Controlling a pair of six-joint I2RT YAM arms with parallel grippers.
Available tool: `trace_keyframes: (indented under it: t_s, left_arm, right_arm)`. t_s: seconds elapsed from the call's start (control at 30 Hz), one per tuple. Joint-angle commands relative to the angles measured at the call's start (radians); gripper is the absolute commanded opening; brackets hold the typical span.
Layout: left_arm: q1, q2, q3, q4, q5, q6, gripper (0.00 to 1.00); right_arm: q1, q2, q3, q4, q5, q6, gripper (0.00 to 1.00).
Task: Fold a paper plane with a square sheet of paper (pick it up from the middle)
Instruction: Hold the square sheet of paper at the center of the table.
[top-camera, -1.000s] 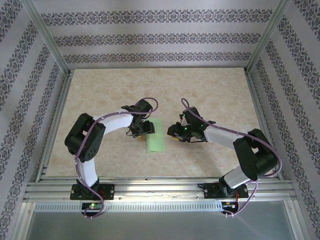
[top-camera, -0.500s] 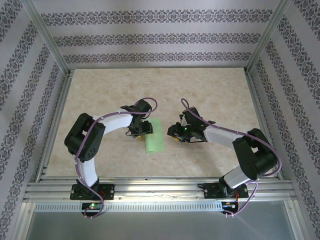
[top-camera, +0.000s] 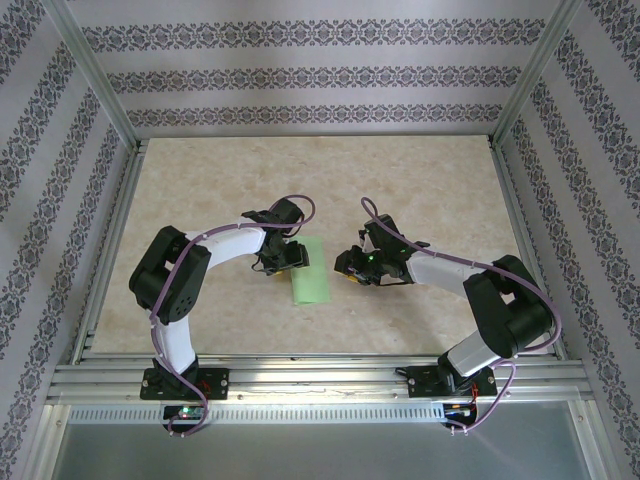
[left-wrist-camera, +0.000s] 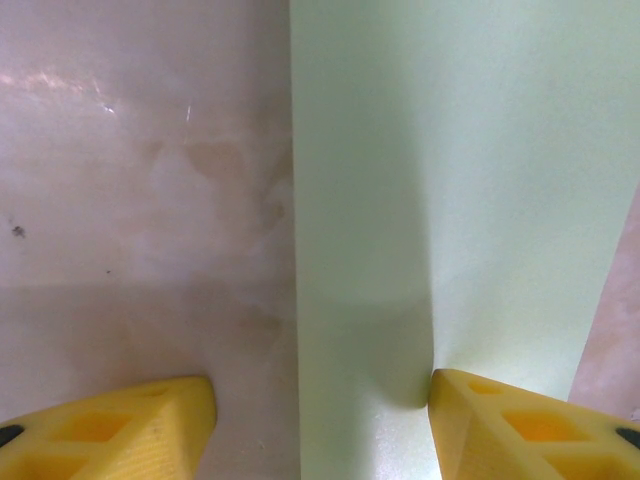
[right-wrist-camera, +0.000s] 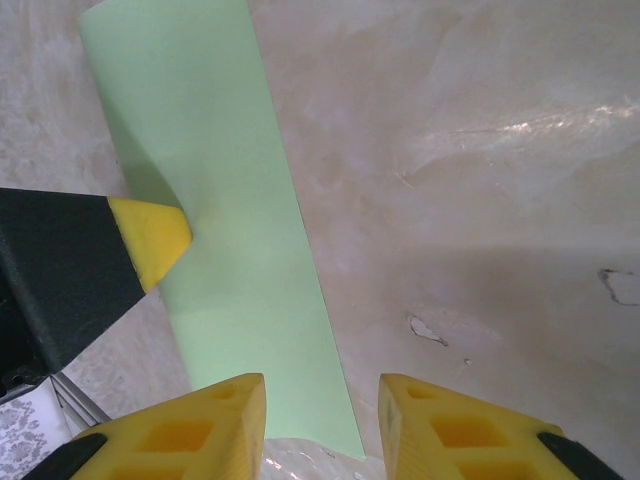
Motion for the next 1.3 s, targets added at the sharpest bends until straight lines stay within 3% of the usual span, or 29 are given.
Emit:
trace_keyframes:
  t_s: [0.0, 0.23, 0.5, 0.87, 1.27]
  left_arm:
    - [-0.005, 0.111, -0.027, 0.125, 0.017, 0.033, 0.61]
    - [-0.005, 0.114, -0.030, 0.124, 0.019, 0.035, 0.61]
    - [-0.008, 0.116, -0.027, 0.126, 0.020, 0.034, 0.61]
    - [-0.008, 0.115, -0.027, 0.124, 0.018, 0.049, 0.60]
    - [-0.008, 0.117, -0.025, 0.135, 0.020, 0.033, 0.60]
  right_arm:
    - [0.008, 0.011, 0.016, -0.002, 0.003, -0.012, 0.35]
    - [0.015, 0.025, 0.020, 0.051, -0.043, -0.023, 0.31]
    - [0.047, 0.140, 0.113, 0.073, -0.069, -0.048, 0.11]
    - [0.049, 0.156, 0.098, 0.058, -0.035, -0.043, 0.11]
    - [-0.002, 0.032, 0.024, 0.064, 0.001, -0.004, 0.13]
